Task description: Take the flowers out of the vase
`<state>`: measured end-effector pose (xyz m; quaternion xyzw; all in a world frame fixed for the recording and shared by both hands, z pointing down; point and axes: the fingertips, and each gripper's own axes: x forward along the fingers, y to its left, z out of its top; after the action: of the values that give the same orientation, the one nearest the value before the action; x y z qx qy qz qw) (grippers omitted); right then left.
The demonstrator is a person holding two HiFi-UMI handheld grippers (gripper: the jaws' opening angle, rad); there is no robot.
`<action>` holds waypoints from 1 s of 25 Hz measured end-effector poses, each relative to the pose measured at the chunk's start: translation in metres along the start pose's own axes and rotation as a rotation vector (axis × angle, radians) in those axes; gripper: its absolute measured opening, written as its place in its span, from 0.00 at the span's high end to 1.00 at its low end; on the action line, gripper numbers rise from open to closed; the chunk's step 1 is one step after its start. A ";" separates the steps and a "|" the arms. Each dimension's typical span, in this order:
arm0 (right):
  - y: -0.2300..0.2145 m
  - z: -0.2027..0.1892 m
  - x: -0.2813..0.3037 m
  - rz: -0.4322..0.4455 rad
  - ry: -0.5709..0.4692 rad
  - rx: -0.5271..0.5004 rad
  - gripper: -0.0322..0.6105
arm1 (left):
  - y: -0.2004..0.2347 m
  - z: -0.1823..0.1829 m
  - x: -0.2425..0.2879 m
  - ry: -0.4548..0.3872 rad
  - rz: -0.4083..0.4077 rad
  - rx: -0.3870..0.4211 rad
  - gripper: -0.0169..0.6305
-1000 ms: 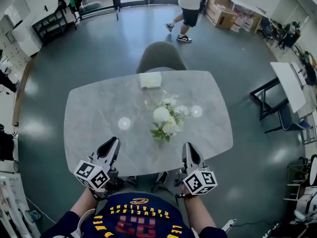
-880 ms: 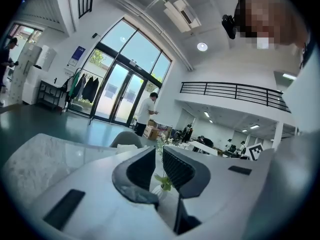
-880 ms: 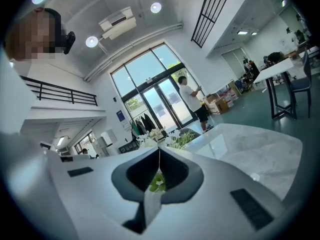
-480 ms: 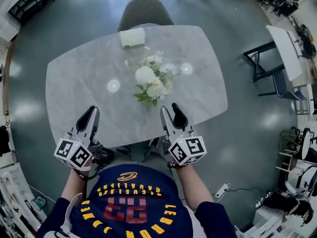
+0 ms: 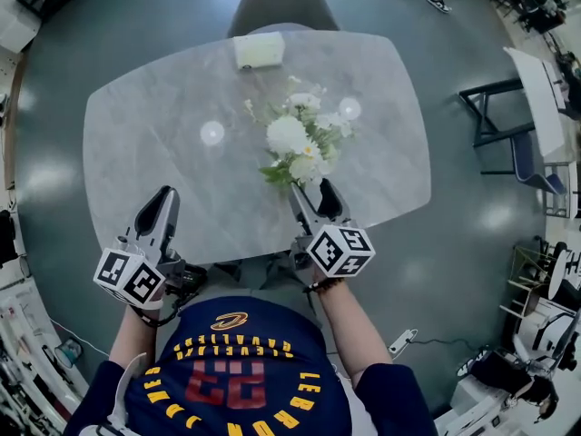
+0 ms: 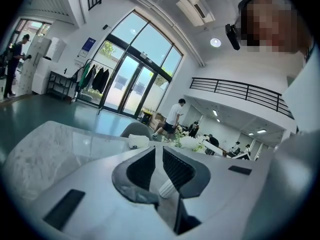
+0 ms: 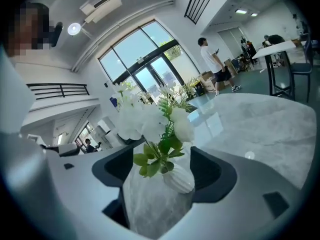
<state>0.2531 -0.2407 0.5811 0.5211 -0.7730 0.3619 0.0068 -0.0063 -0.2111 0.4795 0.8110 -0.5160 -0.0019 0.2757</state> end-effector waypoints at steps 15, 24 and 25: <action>-0.010 0.001 0.046 0.027 -0.040 -0.030 0.43 | 0.016 0.008 0.012 -0.010 0.017 -0.031 0.90; -0.004 0.002 0.069 0.066 -0.011 -0.059 0.43 | 0.027 0.007 0.013 -0.015 0.045 -0.041 0.90; -0.003 0.002 0.070 0.072 -0.007 -0.069 0.43 | 0.028 0.007 0.013 -0.016 0.048 -0.042 0.90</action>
<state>0.2240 -0.2988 0.6080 0.4939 -0.8031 0.3331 0.0091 -0.0254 -0.2338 0.4896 0.7924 -0.5374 -0.0124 0.2885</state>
